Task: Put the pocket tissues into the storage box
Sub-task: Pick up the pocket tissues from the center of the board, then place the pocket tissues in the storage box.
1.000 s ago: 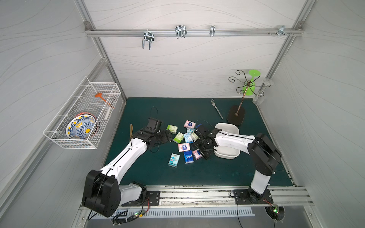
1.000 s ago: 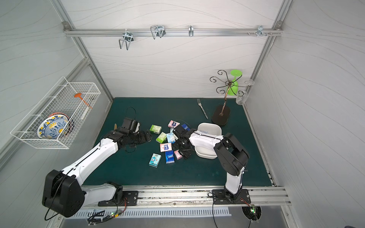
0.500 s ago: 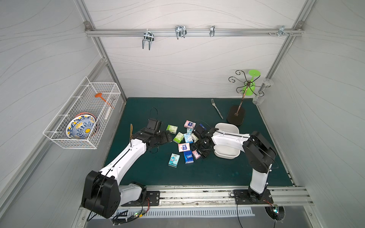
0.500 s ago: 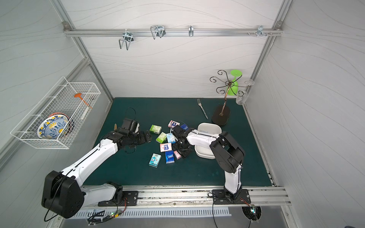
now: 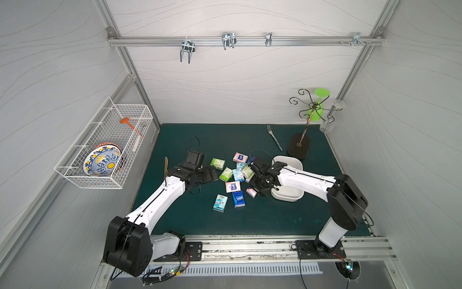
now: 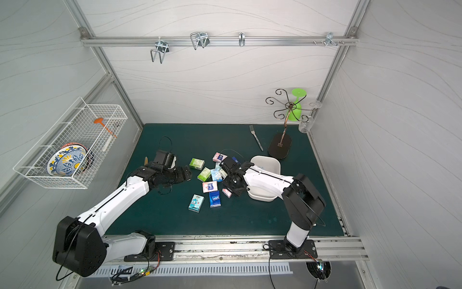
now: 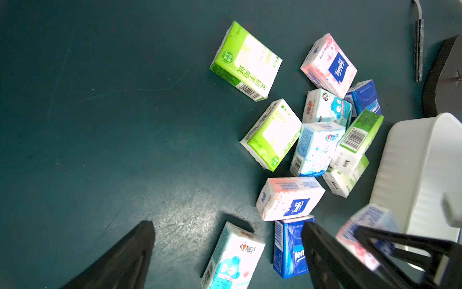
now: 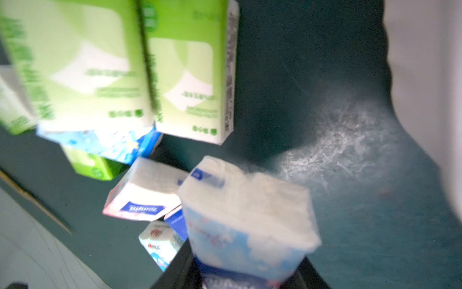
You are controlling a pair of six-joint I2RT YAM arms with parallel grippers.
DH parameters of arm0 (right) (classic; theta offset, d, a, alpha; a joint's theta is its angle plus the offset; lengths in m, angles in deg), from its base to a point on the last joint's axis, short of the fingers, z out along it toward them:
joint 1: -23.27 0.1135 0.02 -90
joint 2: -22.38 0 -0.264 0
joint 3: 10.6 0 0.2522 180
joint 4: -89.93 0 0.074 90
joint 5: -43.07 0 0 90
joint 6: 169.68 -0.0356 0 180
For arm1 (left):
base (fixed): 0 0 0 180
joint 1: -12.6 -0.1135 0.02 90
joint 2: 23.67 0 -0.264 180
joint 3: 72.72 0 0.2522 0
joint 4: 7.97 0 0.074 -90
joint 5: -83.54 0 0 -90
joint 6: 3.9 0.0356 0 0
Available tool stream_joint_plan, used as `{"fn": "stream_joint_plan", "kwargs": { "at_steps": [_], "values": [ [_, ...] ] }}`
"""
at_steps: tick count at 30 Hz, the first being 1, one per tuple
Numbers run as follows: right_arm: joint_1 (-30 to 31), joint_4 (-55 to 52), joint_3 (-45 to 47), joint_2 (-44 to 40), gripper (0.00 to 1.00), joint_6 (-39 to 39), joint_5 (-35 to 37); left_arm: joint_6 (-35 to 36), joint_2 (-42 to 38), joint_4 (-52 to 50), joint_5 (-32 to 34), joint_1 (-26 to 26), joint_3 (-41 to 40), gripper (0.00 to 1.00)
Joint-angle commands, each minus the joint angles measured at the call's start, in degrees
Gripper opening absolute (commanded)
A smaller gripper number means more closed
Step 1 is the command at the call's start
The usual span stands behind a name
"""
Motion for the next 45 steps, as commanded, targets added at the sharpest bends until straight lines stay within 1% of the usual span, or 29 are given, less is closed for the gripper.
{"fn": "stream_joint_plan", "kwargs": {
  "at_steps": [1,6,9,12,14,18,20,24,29,37,45],
  "values": [
    [0.5,-3.93,1.54,-5.14,0.43,10.4,2.0,0.66,0.19,-0.41,0.32,0.14,0.96,0.96],
    [-0.01,-5.7,1.89,-9.98,0.41,21.75,0.08,0.06,1.48,0.01,-0.73,0.13,1.64,0.96],
    [-2.32,-5.69,0.66,-11.6,0.42,31.91,-3.84,-0.39,2.4,0.15,-1.62,0.15,2.21,0.96],
    [-7.18,-8.93,-1.28,-12.45,0.44,43.07,-6.95,-0.55,3.19,0.2,-2.71,0.14,2.84,0.96],
    [-11.96,-11.65,-2.34,-12.78,0.44,49.86,-9.79,-0.49,3.76,-0.04,-3.84,0.18,3.39,0.96],
    [-21.24,-15.55,-3.69,-12.53,0.45,57.83,-11.47,-0.05,4.51,-0.31,-5.54,0.17,3.77,0.95],
    [-25.3,-16.24,-4.53,-11.32,0.45,60.16,-12.3,-0.05,4.63,-0.41,-5.85,0.2,3.68,0.95],
    [-28.62,-15.94,-6.28,-6.73,0.45,63.22,-12.04,0.04,4.83,-0.37,-6.75,0.19,3.59,0.95],
    [-29.89,-14.87,-10.52,1.33,0.44,64.95,-10.43,1.3,4.26,-1.58,-6.76,0.2,3.86,0.95],
    [-30.24,-18.01,-18.04,12.65,0.46,67.37,-6.76,1.89,2.81,-2.27,-5.74,0.21,2.38,0.95],
    [-31.19,-18.07,-17.62,14.43,0.47,65.42,-4.29,2.24,3.24,-2.35,-5.31,0.22,2.61,0.96]
  ]
}}
